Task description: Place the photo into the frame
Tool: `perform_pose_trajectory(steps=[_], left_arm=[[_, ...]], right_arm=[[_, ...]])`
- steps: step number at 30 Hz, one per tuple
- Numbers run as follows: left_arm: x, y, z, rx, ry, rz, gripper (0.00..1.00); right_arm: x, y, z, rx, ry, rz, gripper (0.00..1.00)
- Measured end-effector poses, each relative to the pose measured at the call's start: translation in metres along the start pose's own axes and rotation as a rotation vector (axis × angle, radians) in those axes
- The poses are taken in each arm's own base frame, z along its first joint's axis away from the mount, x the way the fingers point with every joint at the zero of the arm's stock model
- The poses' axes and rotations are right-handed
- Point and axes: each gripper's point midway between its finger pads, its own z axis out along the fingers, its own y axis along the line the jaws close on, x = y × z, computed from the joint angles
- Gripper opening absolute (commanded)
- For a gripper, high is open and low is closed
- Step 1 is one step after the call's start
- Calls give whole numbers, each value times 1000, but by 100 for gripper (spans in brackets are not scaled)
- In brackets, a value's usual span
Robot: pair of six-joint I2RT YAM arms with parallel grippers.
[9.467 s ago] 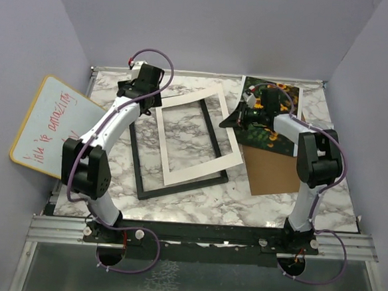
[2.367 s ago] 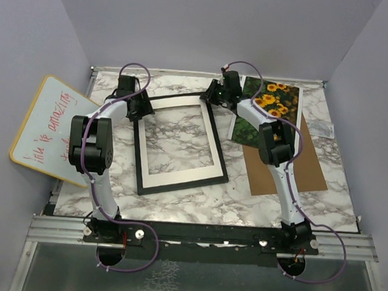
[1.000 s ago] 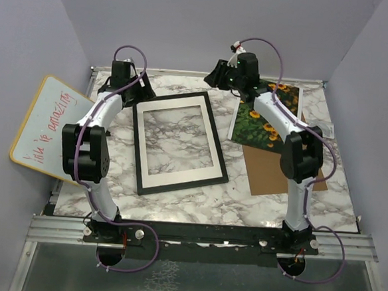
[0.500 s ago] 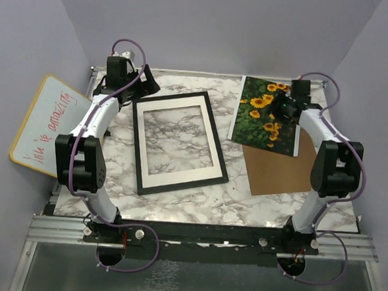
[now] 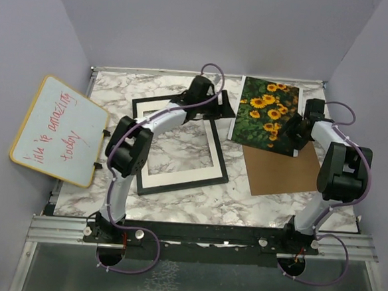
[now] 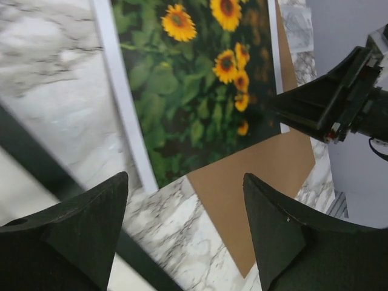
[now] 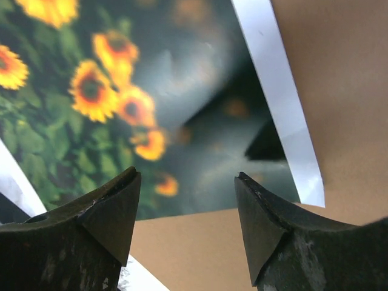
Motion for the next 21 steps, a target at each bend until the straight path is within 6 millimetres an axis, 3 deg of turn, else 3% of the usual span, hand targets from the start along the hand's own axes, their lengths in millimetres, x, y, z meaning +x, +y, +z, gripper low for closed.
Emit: perform_pose_trajectory(steps=[3, 6, 11, 17, 21], left_arm=[[24, -21, 33, 35, 42, 12, 76], [34, -26, 54, 16, 35, 28, 77], [36, -10, 78, -104, -12, 19, 76], [47, 18, 100, -238, 21, -28, 67], [60, 14, 110, -295, 70, -30, 60]], right_arm=[[14, -14, 4, 26, 41, 46, 65], [19, -23, 6, 33, 62, 92, 64], [17, -25, 5, 26, 67, 124, 63], [19, -22, 5, 10, 79, 134, 62], [22, -20, 7, 1, 96, 144, 62]])
